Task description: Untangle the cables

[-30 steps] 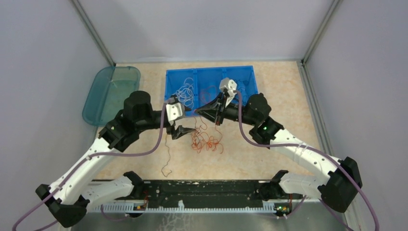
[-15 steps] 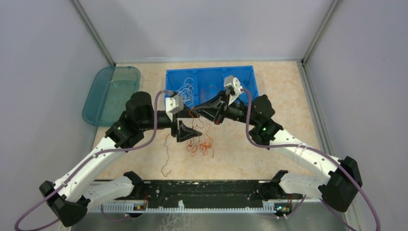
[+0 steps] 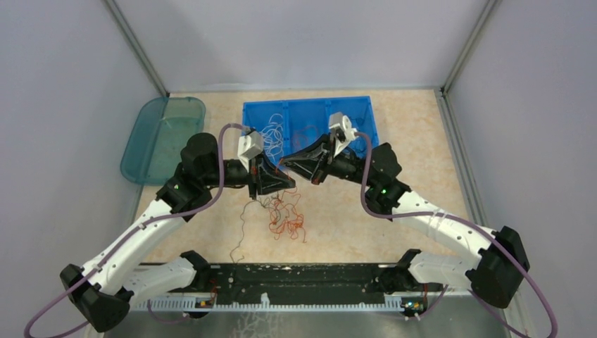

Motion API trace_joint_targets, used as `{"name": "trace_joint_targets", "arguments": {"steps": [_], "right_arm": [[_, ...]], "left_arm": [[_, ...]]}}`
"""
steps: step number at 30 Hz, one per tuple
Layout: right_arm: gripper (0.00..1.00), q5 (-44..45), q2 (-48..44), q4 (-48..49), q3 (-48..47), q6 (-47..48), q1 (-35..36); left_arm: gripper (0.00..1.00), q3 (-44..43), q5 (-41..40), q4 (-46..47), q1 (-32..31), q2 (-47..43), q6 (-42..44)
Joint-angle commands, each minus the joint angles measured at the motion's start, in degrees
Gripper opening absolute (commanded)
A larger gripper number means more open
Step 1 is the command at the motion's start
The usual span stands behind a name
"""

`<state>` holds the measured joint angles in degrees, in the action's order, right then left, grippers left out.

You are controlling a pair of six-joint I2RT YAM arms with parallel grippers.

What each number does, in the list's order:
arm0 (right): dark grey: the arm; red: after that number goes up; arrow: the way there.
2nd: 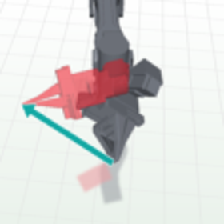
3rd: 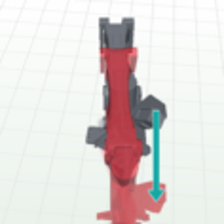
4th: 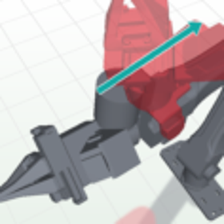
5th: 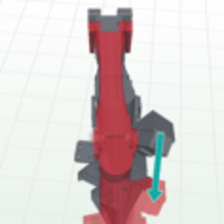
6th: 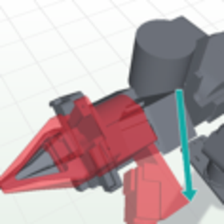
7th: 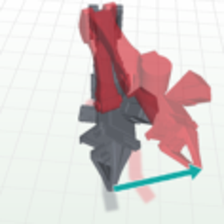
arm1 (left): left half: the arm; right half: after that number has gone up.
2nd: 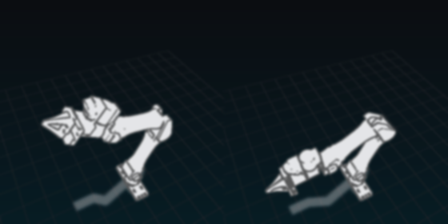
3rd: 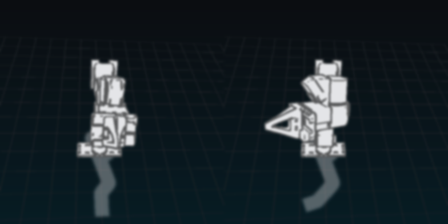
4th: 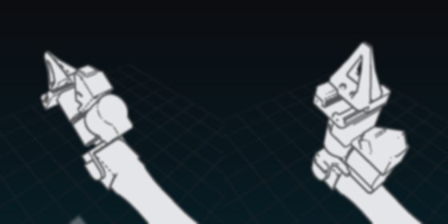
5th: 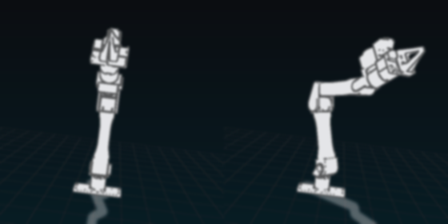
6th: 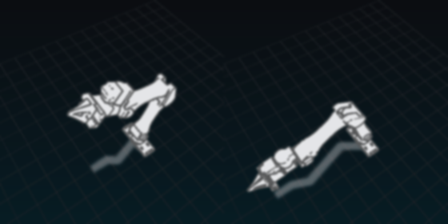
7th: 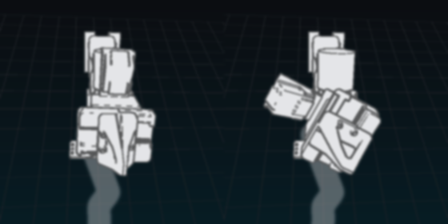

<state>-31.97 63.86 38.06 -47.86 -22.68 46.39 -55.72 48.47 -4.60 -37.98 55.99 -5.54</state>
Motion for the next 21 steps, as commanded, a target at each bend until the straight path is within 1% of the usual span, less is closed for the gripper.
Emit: {"name": "trace_joint_targets", "arguments": {"steps": [1,3,4,6,7,9,10,11,13,17,21], "right_arm": [[0.0,0.9,0.2,4.3,-0.2,-1.0,0.7],[0.0,1.1,0.4,4.8,-0.2,-1.4,0.8],[0.06,1.3,0.5,5.0,-0.2,-1.7,0.7],[0.36,2.7,0.4,4.7,-0.2,-1.9,0.7],[0.49,4.3,-0.5,4.1,0.1,-1.7,0.6],[0.71,7.0,-2.4,4.2,1.8,-2.0,-0.4],[0.82,6.9,-3.1,5.0,2.8,-2.8,-1.5],[0.9,5.8,-3.9,6.1,3.8,-3.5,-3.0],[0.98,4.5,-5.9,7.8,6.5,-5.0,-4.6],[0.99,3.4,-10.2,9.3,12.0,-5.0,-5.3],[0.99,-0.7,-12.0,14.4,16.5,-5.9,-5.3]], "left_arm": [[0.05,0.9,2.0,1.5,0.4,-0.4,-0.6],[0.0,1.3,1.8,1.2,0.5,-0.6,-0.3],[0.0,1.5,1.6,1.0,0.4,-0.7,-0.1],[0.0,1.3,1.0,0.6,0.5,-1.0,0.6],[0.0,1.0,0.8,0.3,0.6,-1.1,1.0],[0.0,0.1,0.2,-0.5,0.8,-1.3,2.4],[0.0,-0.6,-0.4,-1.0,0.9,-1.3,3.0],[0.0,-1.4,-0.9,-1.3,1.0,-1.3,3.7],[0.0,-3.1,-1.9,-1.8,1.3,-1.2,5.3],[0.0,-6.4,-3.7,-2.8,1.9,-1.0,6.9],[0.0,-8.5,-4.1,-3.3,2.0,-0.9,6.6]]}}
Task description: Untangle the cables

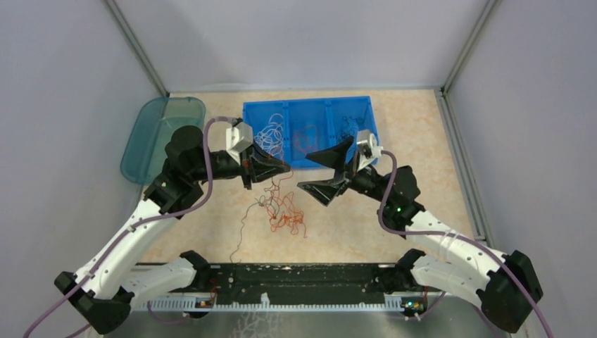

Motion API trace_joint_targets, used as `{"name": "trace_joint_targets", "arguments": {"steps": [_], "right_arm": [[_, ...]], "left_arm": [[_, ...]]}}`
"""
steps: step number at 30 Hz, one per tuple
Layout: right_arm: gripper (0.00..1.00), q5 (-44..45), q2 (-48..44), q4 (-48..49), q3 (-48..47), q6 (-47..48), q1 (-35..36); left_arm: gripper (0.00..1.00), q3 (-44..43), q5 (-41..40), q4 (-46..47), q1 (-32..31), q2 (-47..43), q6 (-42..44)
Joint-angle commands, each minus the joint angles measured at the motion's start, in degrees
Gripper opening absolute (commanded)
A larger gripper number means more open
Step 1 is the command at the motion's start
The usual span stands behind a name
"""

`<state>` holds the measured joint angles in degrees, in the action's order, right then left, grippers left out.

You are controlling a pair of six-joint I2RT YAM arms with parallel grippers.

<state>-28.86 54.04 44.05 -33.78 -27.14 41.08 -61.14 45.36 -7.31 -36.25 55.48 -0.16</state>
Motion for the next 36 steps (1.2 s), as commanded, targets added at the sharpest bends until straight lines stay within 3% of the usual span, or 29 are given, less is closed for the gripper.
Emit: {"name": "trace_joint_targets", "arguments": {"steps": [1,12,20,25,30,36], "right_arm": [[0.98,-4.2,-1.6,8.8,2.3,-1.9,0.1],[0.93,-3.6,14.1,19.6,-6.2,-1.8,6.6],[0.86,6.2,22.4,27.6,-7.3,-2.3,9.4],[0.8,9.7,27.0,30.1,-8.8,-1.2,11.0],[0.66,11.9,29.6,31.0,-7.4,-1.7,11.3],[0.6,11.3,33.0,35.2,-2.9,-3.4,11.5]], "left_arm": [[0.0,-3.4,-0.6,-0.6,0.3,-0.4,0.9],[0.0,-4.3,-0.1,0.3,0.3,-0.5,-1.4],[0.0,-4.7,1.2,1.3,0.3,-0.5,-3.9],[0.0,-5.9,2.3,2.1,0.3,0.2,-6.0],[0.0,-7.8,2.8,3.1,0.3,0.6,-7.6],[0.0,-14.8,1.6,2.5,0.3,1.8,-4.6]]}}
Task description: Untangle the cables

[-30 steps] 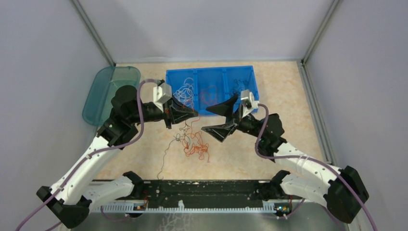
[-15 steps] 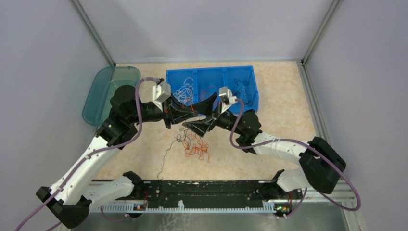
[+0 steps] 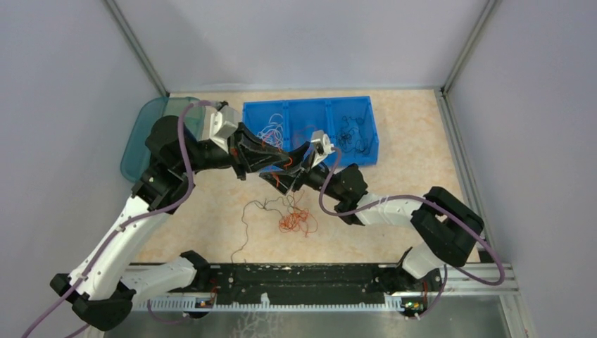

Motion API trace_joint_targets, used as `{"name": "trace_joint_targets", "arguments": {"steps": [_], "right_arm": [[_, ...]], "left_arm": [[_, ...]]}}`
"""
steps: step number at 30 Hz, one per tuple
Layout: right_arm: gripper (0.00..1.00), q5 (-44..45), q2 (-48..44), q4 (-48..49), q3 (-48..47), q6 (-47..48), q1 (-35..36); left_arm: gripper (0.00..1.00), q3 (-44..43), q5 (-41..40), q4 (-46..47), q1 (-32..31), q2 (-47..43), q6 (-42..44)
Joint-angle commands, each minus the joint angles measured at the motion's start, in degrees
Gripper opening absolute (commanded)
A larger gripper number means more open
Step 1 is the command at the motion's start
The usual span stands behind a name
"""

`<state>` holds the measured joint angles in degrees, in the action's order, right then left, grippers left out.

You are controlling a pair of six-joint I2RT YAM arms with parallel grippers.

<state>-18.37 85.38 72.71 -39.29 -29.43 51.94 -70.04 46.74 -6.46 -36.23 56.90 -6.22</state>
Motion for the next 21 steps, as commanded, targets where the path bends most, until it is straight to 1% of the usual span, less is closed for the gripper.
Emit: {"name": "trace_joint_targets", "arguments": {"steps": [1,5,7,10,12,15,21], "right_arm": [[0.6,0.9,2.0,7.0,3.5,-1.2,0.7],[0.6,1.8,2.4,7.5,6.6,-1.3,0.7],[0.59,1.9,2.6,7.6,7.4,-1.3,0.7],[0.55,2.2,3.4,7.9,8.9,-1.6,0.7],[0.51,2.4,4.2,8.7,9.8,-2.1,0.7],[0.48,1.9,5.6,9.3,10.6,-2.8,0.7],[0.47,1.5,8.8,11.1,12.7,-3.6,0.7]], "left_arm": [[0.0,-7.6,-0.5,1.2,0.3,0.7,2.6],[0.0,-13.9,-3.7,-0.7,0.3,1.6,9.8],[0.0,-17.0,-6.6,-1.0,0.3,1.9,13.6],[0.0,-21.0,-11.4,-0.8,0.3,2.5,19.5],[0.0,-23.5,-13.4,-0.5,0.3,2.8,22.7],[0.0,-26.7,-14.7,-0.3,0.3,3.3,25.2],[0.0,-31.2,-16.4,0.4,0.3,4.4,29.3]]}}
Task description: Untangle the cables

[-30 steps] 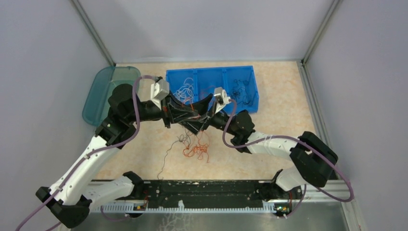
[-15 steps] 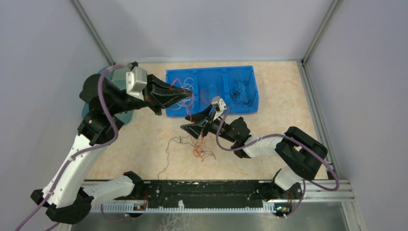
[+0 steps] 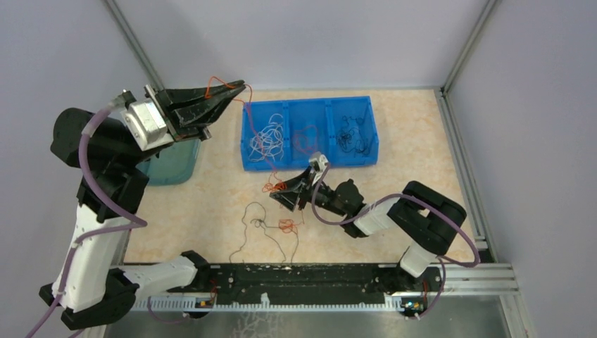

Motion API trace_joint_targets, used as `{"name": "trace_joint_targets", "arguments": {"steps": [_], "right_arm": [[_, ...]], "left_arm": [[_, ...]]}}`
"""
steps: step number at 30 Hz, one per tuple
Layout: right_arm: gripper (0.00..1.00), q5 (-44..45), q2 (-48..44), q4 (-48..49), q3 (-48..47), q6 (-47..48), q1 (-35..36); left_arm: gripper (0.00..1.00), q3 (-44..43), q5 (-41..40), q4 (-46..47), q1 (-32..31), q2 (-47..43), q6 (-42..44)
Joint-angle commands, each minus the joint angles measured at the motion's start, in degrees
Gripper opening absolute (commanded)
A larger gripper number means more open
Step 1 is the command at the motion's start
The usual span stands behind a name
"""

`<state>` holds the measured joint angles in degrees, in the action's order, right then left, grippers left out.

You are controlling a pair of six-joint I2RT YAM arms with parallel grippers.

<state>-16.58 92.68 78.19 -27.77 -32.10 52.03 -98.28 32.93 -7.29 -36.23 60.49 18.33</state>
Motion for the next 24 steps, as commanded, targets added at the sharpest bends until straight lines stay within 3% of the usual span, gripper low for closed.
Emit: {"name": "trace_joint_targets", "arguments": {"steps": [1,9,15,19,24], "right_arm": [[0.48,-0.3,3.4,6.0,1.6,-1.0,0.6],[0.54,0.8,5.5,5.1,3.5,0.7,0.7],[0.44,2.4,5.8,5.2,5.5,0.9,0.6],[0.29,4.6,5.8,4.5,6.6,1.3,0.6],[0.15,8.6,5.6,2.0,7.6,2.0,0.7]], "left_arm": [[0.0,-3.5,-2.7,1.5,0.3,0.9,5.6],[0.0,-8.5,-6.1,8.1,0.3,2.7,14.4],[0.0,-12.8,-8.0,12.6,0.3,4.2,24.0],[0.0,-13.4,-9.1,16.4,0.3,4.7,32.3],[0.0,-13.5,-14.0,28.3,0.3,6.1,44.5]]}}
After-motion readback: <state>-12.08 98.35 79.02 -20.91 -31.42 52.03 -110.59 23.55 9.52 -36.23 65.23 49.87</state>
